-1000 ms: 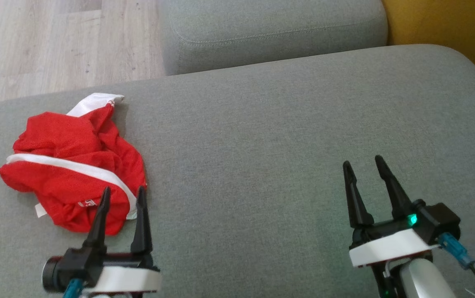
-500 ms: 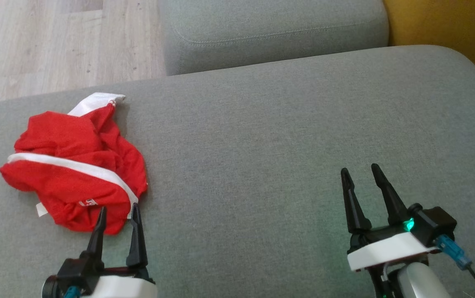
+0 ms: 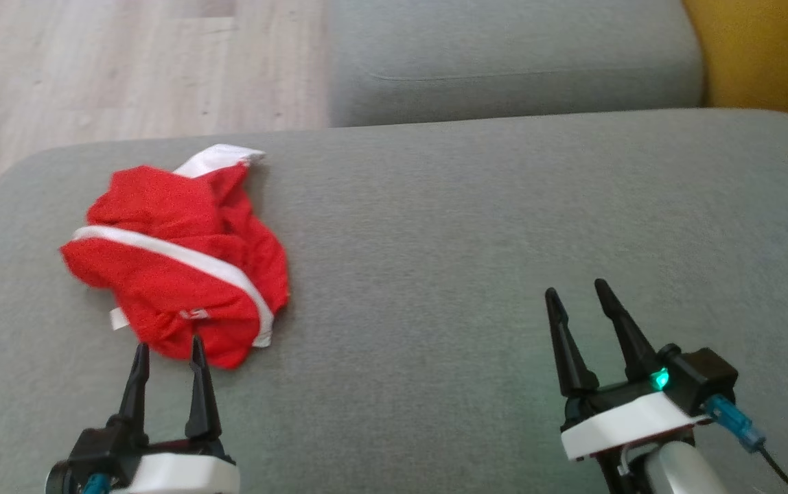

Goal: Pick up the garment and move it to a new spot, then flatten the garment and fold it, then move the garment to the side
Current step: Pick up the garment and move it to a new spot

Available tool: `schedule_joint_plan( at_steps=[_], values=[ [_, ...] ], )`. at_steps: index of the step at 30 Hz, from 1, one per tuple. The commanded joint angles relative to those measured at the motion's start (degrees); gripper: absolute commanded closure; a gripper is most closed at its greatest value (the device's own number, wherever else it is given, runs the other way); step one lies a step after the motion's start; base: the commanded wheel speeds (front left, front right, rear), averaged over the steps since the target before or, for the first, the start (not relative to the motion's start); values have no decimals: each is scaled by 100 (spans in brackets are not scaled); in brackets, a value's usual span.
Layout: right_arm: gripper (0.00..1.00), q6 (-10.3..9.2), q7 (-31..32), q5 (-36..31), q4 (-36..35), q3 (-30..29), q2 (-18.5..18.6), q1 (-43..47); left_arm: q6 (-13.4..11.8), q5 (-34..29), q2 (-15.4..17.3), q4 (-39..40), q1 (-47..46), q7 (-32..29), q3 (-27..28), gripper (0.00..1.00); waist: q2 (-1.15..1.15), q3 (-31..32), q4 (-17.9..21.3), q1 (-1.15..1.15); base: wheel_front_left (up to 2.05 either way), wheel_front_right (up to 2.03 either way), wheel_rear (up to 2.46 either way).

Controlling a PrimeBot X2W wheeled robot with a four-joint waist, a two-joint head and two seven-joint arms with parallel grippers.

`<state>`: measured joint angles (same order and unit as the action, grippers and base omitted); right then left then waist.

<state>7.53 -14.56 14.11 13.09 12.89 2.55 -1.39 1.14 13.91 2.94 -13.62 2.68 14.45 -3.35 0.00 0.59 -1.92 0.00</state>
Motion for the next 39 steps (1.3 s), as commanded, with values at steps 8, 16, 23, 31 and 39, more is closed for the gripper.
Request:
schedule_joint_plan(
  at_steps=[8, 16, 23, 31, 39],
  values=[
    [0, -4, -44, 106, -149, 289, 32, 4, 45, -77, -6, 217, -20, 55, 396, 0, 0, 170, -599, 0, 0, 0, 0],
    [0, -4, -44, 156, -123, 415, 32, 87, 89, -116, -6, 238, 112, 55, 440, 0, 0, 286, -1057, 0, 0, 0, 0],
    [0, -4, -44, 161, -99, 524, 32, 125, 98, -145, -6, 287, 209, 55, 550, 0, 0, 324, -1173, 0, 0, 0, 0],
    [0, -4, -44, 99, -143, 533, 32, 36, 236, -406, 87, 288, -59, 55, 619, 0, 0, 96, -1015, 0, 0, 0, 0],
    [0, -4, -44, -96, -211, 358, 32, -196, 621, -533, 1072, -663, -2001, -939, -314, 0, 0, -524, -751, 0, 0, 0, 0]
  ],
)
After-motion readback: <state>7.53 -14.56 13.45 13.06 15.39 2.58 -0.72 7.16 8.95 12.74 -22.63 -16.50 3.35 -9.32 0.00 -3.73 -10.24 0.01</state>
